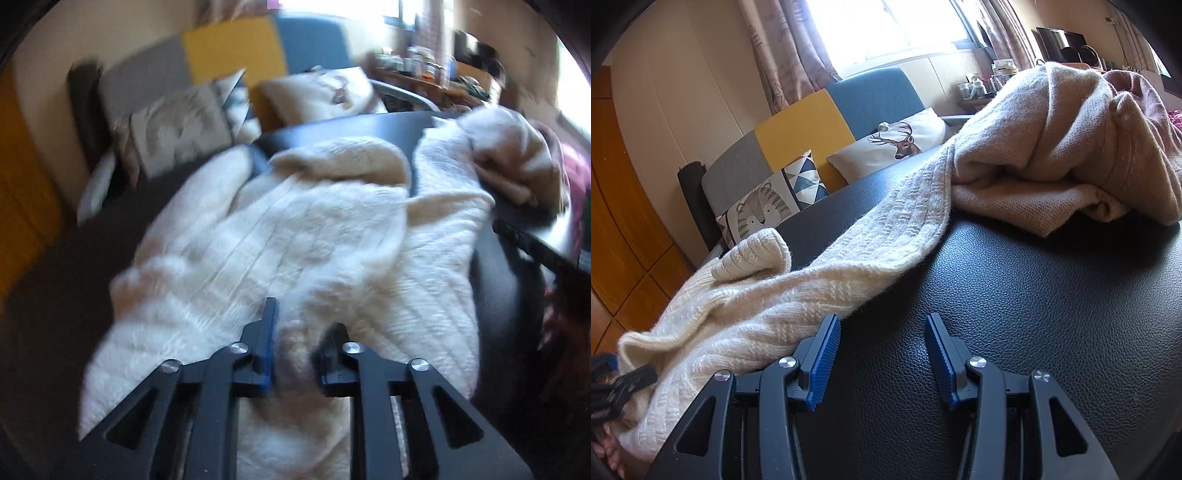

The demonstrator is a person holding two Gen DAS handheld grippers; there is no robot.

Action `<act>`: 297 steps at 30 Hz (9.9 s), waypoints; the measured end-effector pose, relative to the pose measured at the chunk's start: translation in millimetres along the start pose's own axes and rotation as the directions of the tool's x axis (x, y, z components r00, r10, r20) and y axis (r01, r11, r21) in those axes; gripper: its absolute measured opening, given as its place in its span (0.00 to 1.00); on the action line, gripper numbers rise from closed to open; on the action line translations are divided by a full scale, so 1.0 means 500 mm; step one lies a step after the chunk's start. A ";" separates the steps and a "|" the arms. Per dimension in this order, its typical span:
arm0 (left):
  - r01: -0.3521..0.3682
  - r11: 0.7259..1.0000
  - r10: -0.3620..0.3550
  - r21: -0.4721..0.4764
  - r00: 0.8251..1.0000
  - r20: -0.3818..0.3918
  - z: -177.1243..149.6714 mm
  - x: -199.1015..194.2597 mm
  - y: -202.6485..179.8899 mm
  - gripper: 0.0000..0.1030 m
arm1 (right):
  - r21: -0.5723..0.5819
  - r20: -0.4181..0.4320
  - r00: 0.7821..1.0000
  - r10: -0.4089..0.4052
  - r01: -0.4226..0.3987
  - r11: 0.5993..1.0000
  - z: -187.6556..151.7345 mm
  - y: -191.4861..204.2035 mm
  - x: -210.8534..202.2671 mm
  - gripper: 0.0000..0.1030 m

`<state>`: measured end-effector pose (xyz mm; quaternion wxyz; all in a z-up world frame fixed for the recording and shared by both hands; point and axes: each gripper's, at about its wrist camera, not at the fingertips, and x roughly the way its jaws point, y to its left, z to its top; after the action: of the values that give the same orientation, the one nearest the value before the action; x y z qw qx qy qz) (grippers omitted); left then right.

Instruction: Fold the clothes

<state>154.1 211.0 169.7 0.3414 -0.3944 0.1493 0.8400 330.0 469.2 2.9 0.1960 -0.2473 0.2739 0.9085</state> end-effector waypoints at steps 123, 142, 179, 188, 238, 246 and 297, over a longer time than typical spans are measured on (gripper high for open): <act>-0.062 0.979 0.070 -0.194 0.997 0.039 -0.111 -0.031 0.242 0.15 | -0.574 -0.211 0.977 -0.043 -0.088 0.814 -0.048 0.359 0.072 0.56; -0.321 0.617 0.457 -0.718 0.890 -0.005 -0.298 -0.212 0.607 0.07 | -0.575 -0.211 0.976 -0.046 -0.086 0.813 -0.046 0.358 0.072 0.56; -0.111 0.934 0.073 -0.339 0.990 -0.123 -0.271 -0.128 0.336 0.27 | -0.577 -0.215 0.975 -0.053 -0.083 0.813 -0.041 0.358 0.068 0.56; 0.038 0.946 -0.022 -0.322 0.998 0.053 -0.221 -0.203 0.248 0.11 | -0.568 -0.206 0.978 -0.042 -0.084 0.819 -0.036 0.356 0.060 0.56; -0.131 0.984 0.122 -0.123 0.990 -0.071 -0.253 0.017 0.348 0.67 | -0.613 -0.534 0.842 0.075 -0.447 0.651 -0.024 0.494 0.151 0.37; -0.237 0.970 0.238 -0.051 0.971 0.018 -0.252 -0.032 0.280 0.27 | -0.629 -0.469 0.875 0.121 -0.427 0.650 -0.041 0.510 0.067 0.11; -0.322 0.946 0.323 -0.022 0.942 0.097 -0.317 -0.064 0.209 0.29 | -0.758 -0.259 0.953 0.157 -0.301 0.579 -0.237 0.505 -0.150 0.12</act>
<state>185.3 38.6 90.2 0.2053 -0.3234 0.1923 0.9035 306.5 187.0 59.3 -0.0754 -0.3439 -0.1096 0.9295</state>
